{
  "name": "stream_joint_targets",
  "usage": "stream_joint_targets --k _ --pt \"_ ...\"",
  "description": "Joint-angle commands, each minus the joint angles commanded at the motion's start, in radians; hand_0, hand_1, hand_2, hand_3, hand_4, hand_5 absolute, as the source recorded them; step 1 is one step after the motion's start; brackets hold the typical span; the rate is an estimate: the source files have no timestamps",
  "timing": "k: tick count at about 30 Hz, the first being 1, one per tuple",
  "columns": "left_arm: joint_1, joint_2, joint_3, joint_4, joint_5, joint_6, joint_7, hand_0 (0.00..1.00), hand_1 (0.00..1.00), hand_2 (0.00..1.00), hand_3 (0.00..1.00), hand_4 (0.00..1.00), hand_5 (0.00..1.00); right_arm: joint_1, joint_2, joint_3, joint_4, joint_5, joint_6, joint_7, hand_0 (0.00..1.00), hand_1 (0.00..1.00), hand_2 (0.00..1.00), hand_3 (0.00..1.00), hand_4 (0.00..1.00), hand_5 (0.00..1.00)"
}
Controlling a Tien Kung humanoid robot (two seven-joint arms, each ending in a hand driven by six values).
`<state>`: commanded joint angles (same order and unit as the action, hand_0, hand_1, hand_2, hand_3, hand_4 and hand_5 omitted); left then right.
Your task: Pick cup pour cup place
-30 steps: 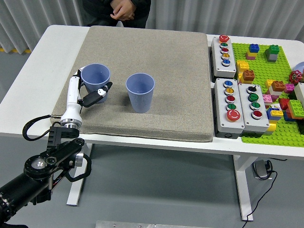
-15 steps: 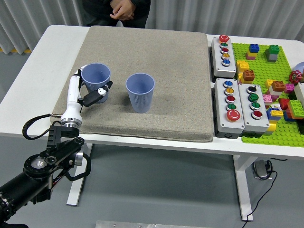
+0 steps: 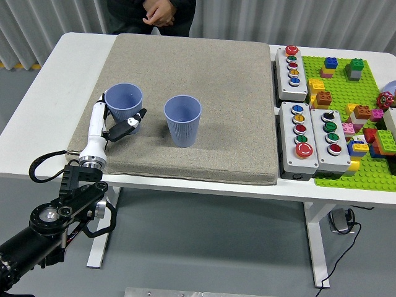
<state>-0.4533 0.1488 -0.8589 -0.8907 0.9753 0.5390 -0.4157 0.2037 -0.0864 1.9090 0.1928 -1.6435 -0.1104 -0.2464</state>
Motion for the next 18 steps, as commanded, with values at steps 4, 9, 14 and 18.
stream_joint_targets --k 4,9,14,18 --pt "0.013 0.002 -0.027 -0.007 0.03 -0.019 0.014 0.835 0.88 0.998 0.998 0.962 0.366 -0.003 0.0 0.0 0.0 -0.002 0.001 0.0 0.697 0.636 0.594 0.597 0.002 0.245" --pt "0.025 0.006 -0.038 -0.013 0.053 -0.03 0.023 0.89 0.947 0.998 0.998 0.998 0.417 -0.007 0.0 0.002 0.0 -0.004 0.001 0.0 0.697 0.636 0.594 0.597 0.002 0.245" --pt "0.04 0.004 -0.058 -0.018 0.067 -0.033 0.026 0.906 0.963 0.998 0.998 0.995 0.408 -0.009 0.0 0.004 0.0 -0.007 0.002 0.0 0.698 0.636 0.594 0.597 0.002 0.244" --pt "0.052 0.004 -0.066 -0.028 0.083 -0.038 0.03 0.912 0.969 0.998 0.998 0.984 0.401 -0.007 0.0 0.004 0.0 -0.008 0.003 0.001 0.698 0.636 0.594 0.597 0.002 0.243"
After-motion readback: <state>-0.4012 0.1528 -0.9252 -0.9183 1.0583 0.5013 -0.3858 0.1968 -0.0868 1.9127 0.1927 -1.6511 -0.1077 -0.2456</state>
